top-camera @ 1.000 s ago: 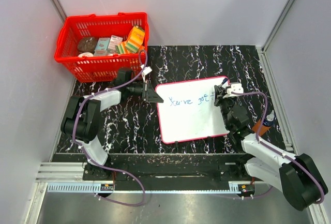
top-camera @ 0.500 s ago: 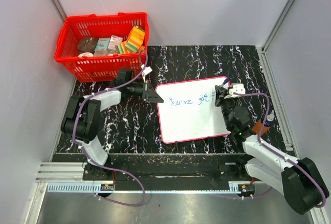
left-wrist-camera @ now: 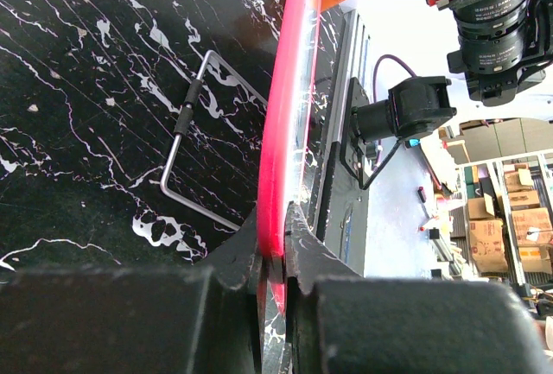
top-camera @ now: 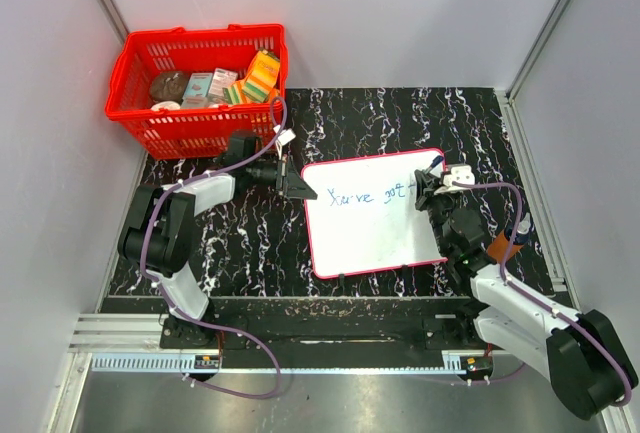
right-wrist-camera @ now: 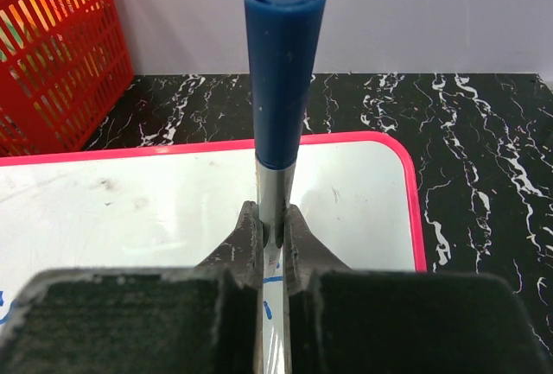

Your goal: Write a sentence on the whiteboard

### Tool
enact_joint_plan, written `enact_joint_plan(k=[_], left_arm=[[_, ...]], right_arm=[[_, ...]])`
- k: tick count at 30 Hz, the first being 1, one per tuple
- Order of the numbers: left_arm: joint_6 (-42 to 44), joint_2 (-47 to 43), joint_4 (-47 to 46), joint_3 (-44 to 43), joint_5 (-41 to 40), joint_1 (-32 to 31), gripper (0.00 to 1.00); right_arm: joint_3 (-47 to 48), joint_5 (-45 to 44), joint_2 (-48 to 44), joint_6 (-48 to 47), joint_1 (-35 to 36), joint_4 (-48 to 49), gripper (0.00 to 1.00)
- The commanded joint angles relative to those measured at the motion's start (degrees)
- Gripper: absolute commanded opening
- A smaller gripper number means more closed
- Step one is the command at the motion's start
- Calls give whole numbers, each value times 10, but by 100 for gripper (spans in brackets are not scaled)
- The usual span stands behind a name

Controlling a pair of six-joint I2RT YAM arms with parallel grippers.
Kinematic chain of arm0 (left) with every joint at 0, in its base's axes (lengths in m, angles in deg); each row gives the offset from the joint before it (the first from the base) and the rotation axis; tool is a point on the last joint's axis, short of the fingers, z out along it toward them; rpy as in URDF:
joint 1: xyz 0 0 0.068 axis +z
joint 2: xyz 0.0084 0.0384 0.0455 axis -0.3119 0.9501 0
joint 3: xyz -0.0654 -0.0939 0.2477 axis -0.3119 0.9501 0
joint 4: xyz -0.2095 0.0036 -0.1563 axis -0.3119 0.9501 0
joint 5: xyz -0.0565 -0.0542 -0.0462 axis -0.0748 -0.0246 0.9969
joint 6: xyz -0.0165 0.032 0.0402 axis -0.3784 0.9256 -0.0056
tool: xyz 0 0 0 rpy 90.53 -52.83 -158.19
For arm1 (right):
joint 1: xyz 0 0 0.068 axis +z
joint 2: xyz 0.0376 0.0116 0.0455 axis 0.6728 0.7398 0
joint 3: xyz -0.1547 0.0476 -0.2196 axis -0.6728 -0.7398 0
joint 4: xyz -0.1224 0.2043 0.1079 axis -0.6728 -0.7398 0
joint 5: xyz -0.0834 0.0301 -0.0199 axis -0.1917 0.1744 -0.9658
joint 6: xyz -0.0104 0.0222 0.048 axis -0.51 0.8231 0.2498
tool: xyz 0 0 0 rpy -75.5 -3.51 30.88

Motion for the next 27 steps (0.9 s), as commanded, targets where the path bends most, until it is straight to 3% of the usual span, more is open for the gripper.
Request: enact_joint_plan(k=[1,27], left_arm=[[103,-1,7,6,-90,-14,0],[107,-4,12,7,-92,-15,0]], right_arm=[[-11,-20,-5,7,-4,16,0],[11,-21,52,-15,-7,85,0]])
